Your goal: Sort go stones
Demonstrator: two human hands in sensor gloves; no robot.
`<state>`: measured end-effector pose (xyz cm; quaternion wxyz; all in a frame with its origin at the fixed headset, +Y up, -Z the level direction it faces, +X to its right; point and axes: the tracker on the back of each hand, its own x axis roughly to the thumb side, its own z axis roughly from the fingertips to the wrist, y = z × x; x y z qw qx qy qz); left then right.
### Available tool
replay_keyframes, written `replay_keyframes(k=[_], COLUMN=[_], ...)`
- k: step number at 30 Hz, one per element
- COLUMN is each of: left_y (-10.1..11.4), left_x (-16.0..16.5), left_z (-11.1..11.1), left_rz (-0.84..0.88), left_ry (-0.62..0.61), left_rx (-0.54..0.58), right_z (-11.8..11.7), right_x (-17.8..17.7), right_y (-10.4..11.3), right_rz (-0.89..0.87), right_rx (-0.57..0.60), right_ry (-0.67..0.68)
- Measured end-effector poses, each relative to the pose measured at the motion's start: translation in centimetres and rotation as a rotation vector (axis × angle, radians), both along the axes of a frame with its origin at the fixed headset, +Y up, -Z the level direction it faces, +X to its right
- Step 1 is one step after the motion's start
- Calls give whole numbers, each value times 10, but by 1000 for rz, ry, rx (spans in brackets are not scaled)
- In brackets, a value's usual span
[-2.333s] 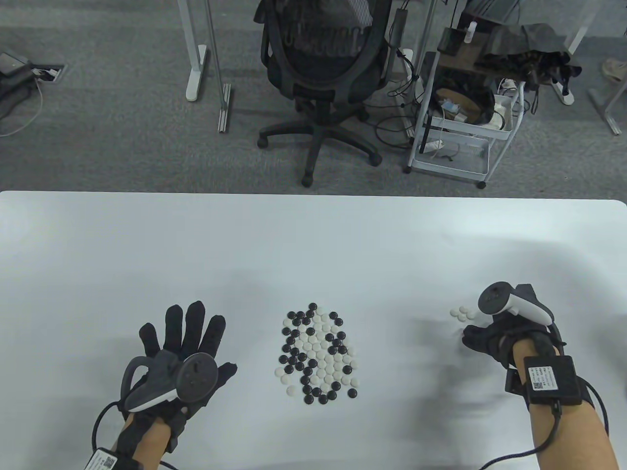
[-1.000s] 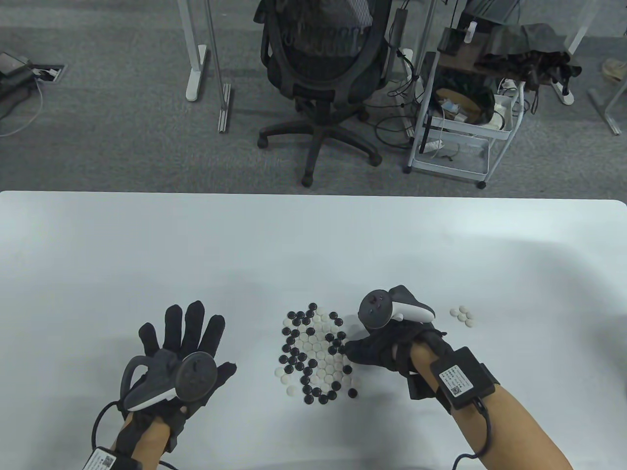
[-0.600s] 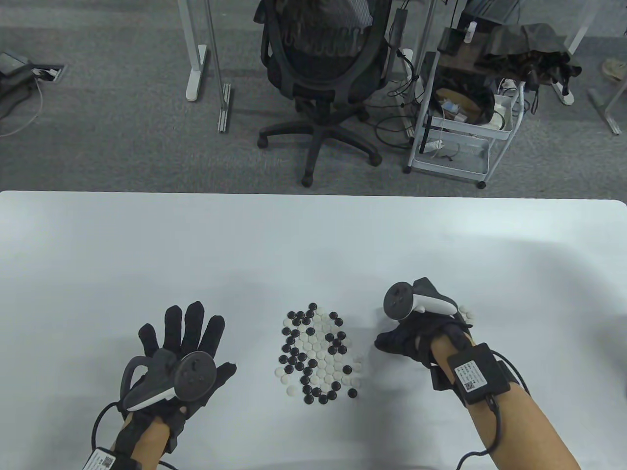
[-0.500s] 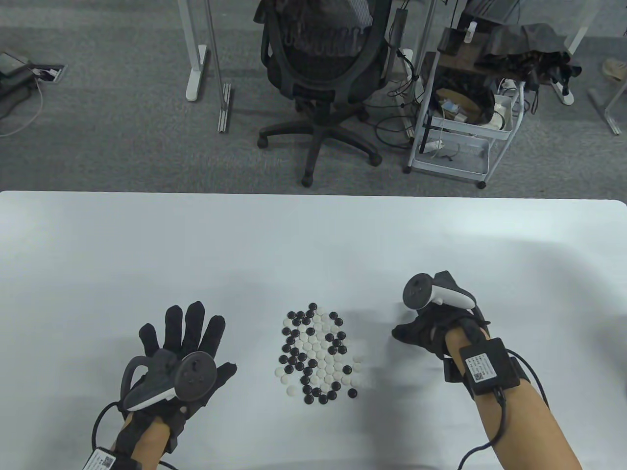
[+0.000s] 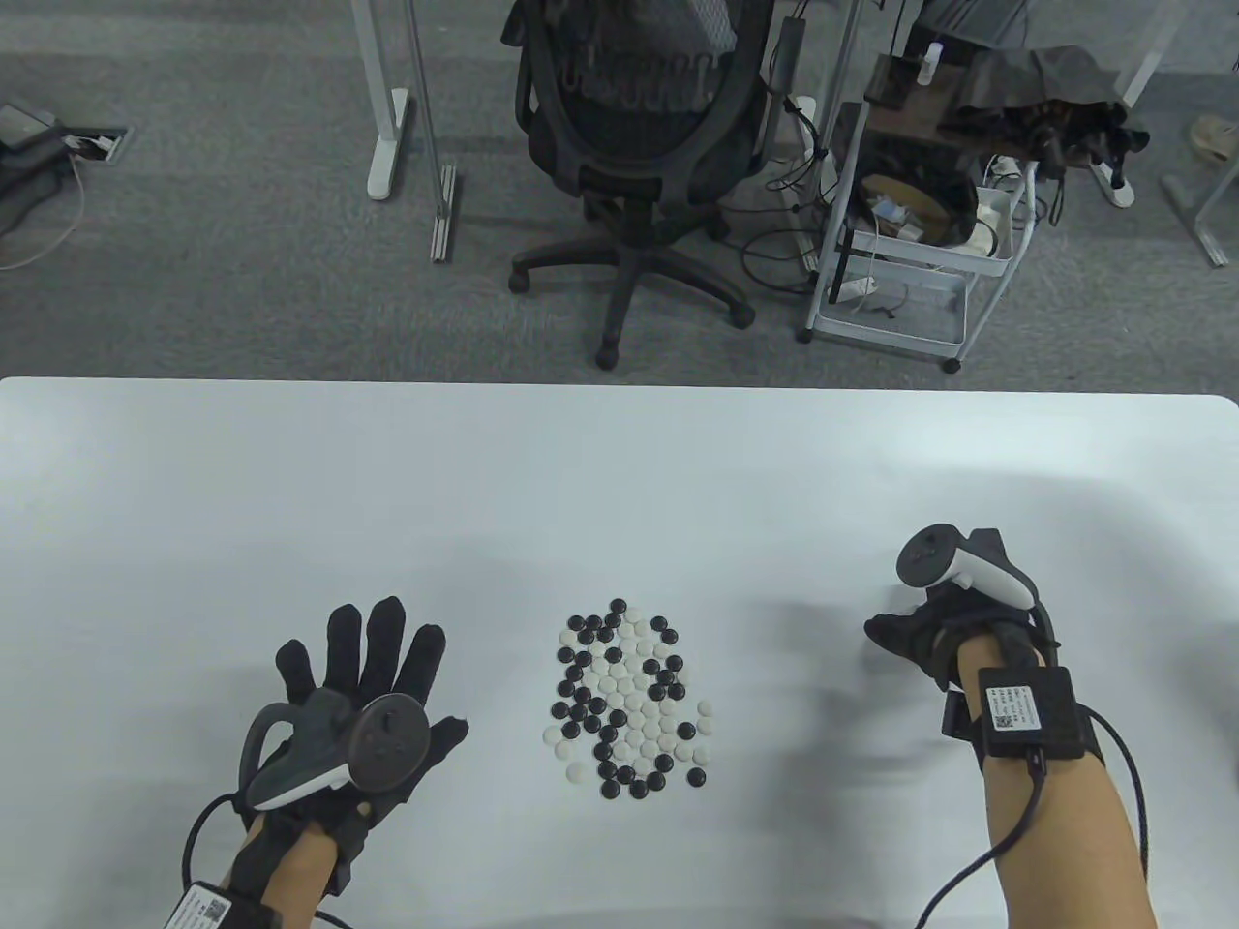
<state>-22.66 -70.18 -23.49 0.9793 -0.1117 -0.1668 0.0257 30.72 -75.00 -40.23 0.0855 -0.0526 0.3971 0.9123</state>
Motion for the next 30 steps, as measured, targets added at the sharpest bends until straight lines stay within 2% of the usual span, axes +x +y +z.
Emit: replay_keyframes(k=[3,6,10,12,16,23,30], left_y=[1,1,1,1,1,4,4], left_x=[-1,-3,-4,-3,0,0,-2], left_z=[0,-1,-1,-1,0,2,2], left_rz=[3,11,12,9,2,13,26], left_ry=[1,9,15,13,5,-1,0], left_rx=[1,3,2,3,4,17,23], right_z=[1,3,17,25,47,64,62], right_x=[-4,-24,-68,-86,-129,-168,-162], right_y=[6,21,35,35,26,5,-6], right_rz=[-29,-62,-121,-155,-183,-198,-141], right_rx=[26,61,9,-5,-39,-85,-87], right_ry=[-2,47,239,303,464,569,563])
